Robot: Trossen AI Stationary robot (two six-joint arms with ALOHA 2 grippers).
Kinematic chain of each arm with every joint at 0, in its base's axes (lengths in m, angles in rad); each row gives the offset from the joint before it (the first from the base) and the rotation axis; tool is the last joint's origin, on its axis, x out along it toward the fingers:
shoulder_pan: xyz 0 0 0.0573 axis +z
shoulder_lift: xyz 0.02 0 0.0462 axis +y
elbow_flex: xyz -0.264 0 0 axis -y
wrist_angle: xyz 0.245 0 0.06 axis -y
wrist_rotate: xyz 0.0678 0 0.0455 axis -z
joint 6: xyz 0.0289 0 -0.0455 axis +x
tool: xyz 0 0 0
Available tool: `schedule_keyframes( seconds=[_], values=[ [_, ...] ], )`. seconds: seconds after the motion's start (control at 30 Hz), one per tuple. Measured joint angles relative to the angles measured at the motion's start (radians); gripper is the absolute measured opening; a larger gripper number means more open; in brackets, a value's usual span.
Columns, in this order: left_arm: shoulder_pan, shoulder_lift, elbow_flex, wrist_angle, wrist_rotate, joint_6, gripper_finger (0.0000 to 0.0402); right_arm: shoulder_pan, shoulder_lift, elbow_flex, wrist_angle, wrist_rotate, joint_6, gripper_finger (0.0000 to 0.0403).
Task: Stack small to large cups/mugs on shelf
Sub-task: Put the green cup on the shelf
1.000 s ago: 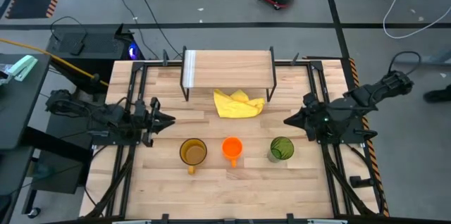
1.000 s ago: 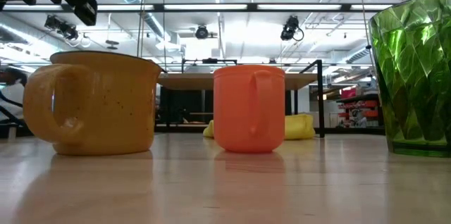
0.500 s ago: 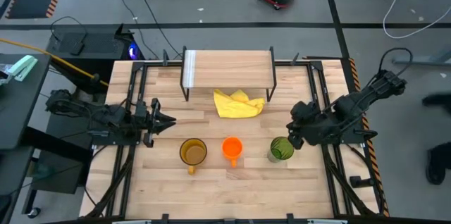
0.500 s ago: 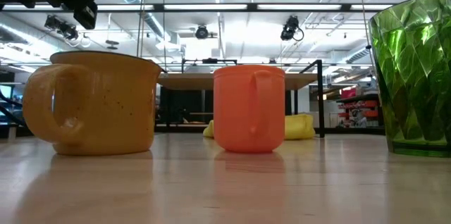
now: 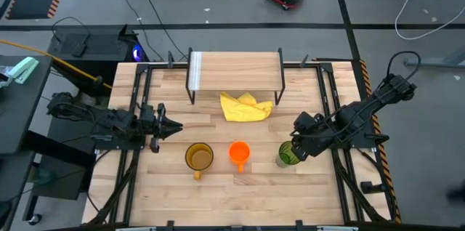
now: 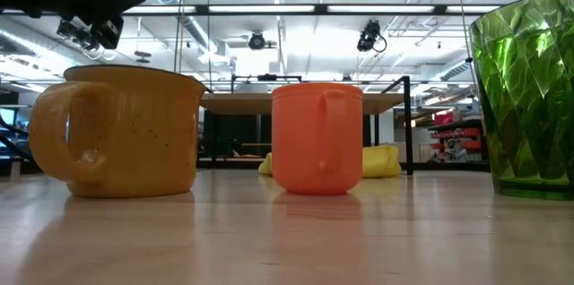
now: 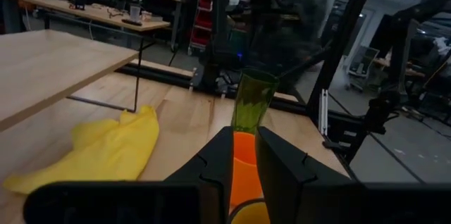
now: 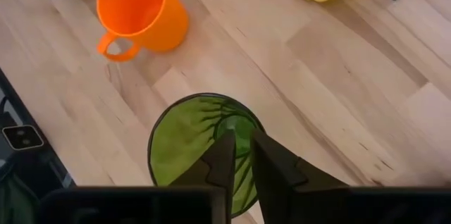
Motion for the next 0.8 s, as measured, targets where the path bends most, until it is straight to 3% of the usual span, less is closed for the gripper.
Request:
schedule_keyframes(
  seconds=[0.8],
  values=[
    [0.000,0.000,0.000,-0.042,0.000,-0.032,0.0070,0.000,0.097,-0.012,-0.066,-0.003,-0.009,0.0076]
  ],
)
